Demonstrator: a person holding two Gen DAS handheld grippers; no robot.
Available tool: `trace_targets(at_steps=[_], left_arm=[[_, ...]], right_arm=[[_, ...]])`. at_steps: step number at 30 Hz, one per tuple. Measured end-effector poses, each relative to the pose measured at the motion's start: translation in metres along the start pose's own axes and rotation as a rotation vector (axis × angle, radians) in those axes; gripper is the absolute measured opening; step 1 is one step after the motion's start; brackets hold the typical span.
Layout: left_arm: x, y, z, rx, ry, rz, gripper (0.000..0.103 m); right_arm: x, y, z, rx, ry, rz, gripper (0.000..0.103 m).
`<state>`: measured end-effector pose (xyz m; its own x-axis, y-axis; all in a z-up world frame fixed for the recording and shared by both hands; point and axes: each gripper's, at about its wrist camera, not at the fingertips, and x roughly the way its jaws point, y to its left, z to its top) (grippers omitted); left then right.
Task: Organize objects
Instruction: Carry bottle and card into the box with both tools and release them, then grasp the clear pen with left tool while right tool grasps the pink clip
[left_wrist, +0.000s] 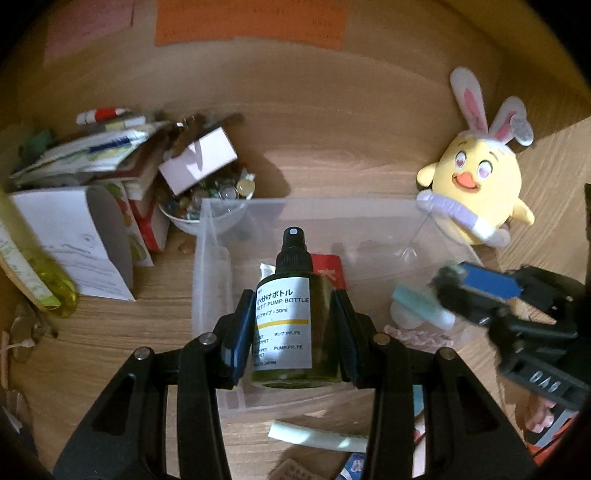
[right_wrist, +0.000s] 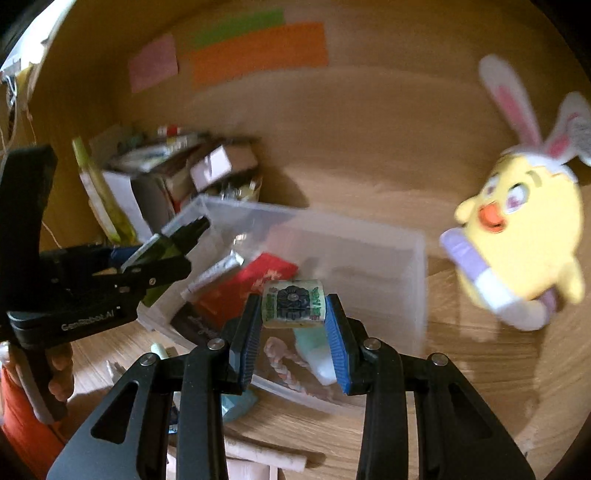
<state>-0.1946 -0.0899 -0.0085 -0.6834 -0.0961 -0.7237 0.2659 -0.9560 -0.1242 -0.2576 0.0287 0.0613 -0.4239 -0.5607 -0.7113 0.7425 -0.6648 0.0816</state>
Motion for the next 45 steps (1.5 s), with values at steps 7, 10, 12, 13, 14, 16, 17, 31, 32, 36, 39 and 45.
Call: trace_targets(at_steps=[7,10,12,13,14,16,17,31,32,36,39,45], left_arm=[[0.010,0.002,-0.002,0.004,0.037,-0.027,0.041],[0.007,0.002,-0.004,0.013,0.032,-0.031,0.041],[0.001,0.002,-0.005,0.020,0.024,-0.033,0.041],[-0.002,0.002,-0.006,0.022,0.018,-0.036,0.042],[-0.006,0.002,-0.007,0.024,0.013,-0.037,0.042],[-0.014,0.003,-0.008,0.026,0.004,-0.041,0.044],[-0.018,0.003,-0.009,0.027,0.001,-0.046,0.046],[-0.071,0.014,-0.061,0.103,-0.018,-0.033,0.077],[-0.071,0.014,-0.068,0.114,-0.006,-0.028,0.077],[-0.067,0.013,-0.097,0.153,0.029,-0.023,0.078],[-0.063,0.010,-0.116,0.185,0.058,-0.045,0.078],[-0.052,0.001,-0.136,0.269,0.108,-0.022,0.078]], right_arm=[[0.022,0.008,-0.005,-0.028,0.055,0.000,0.031],[0.024,0.009,-0.005,-0.031,0.066,0.001,0.031],[0.023,0.010,-0.005,-0.030,0.066,0.001,0.031],[0.023,0.011,-0.004,-0.032,0.065,-0.001,0.031],[0.022,0.011,-0.004,-0.036,0.065,-0.005,0.031],[0.020,0.013,-0.003,-0.042,0.065,-0.013,0.031],[0.020,0.015,-0.002,-0.043,0.065,-0.015,0.032],[-0.049,0.015,-0.021,-0.066,-0.076,-0.057,0.059],[-0.056,0.013,-0.027,-0.065,-0.082,-0.055,0.061],[-0.073,0.008,-0.050,-0.049,-0.090,-0.043,0.069],[-0.081,0.004,-0.072,-0.044,-0.083,-0.068,0.070],[-0.077,-0.002,-0.117,-0.018,0.009,-0.073,0.071]])
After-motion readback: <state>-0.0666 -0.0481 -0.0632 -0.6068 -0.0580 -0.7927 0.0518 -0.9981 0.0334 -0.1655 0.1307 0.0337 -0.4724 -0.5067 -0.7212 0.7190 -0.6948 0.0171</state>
